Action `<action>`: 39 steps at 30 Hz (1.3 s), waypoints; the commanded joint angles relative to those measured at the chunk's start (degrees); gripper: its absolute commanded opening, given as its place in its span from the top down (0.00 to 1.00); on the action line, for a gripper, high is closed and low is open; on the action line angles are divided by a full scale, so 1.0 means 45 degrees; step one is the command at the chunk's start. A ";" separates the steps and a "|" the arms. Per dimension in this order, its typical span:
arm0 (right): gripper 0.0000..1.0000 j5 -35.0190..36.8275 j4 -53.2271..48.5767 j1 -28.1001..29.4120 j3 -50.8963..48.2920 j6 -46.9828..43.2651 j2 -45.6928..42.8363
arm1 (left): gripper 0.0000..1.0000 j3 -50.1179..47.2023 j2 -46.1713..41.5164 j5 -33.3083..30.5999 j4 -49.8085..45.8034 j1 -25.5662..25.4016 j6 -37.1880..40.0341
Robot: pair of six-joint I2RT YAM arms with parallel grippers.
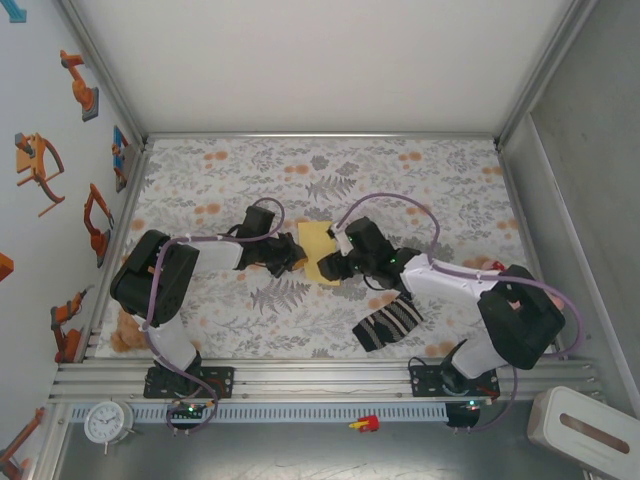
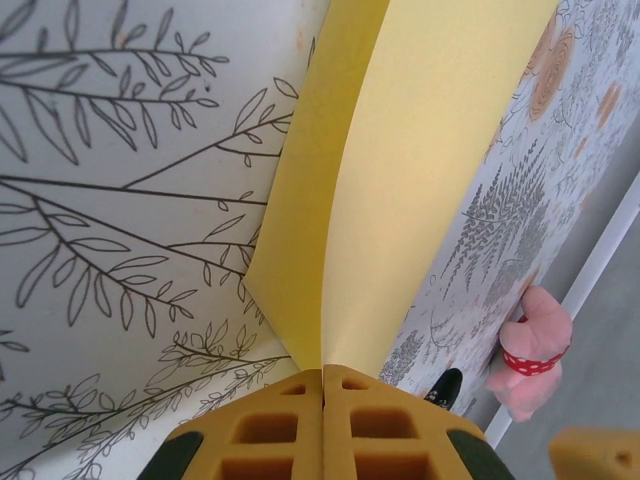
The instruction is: Fold a paper plane with a square sheet of paper (pick it up from the middle)
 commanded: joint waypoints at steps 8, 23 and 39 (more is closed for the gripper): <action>0.40 0.1908 0.0148 0.2089 0.0903 -0.2731 0.1524 | 1.00 0.0558 -0.0036 0.0212 -0.0930 0.0040 0.0003; 0.58 0.3197 0.1479 0.2374 0.0505 -0.2575 0.1950 | 1.00 0.0540 -0.0085 0.0206 -0.1051 0.0020 0.0067; 0.86 0.2318 0.0919 0.2369 0.0861 -0.2556 0.2451 | 0.99 0.0443 -0.0271 0.0255 -0.1155 0.0099 0.0165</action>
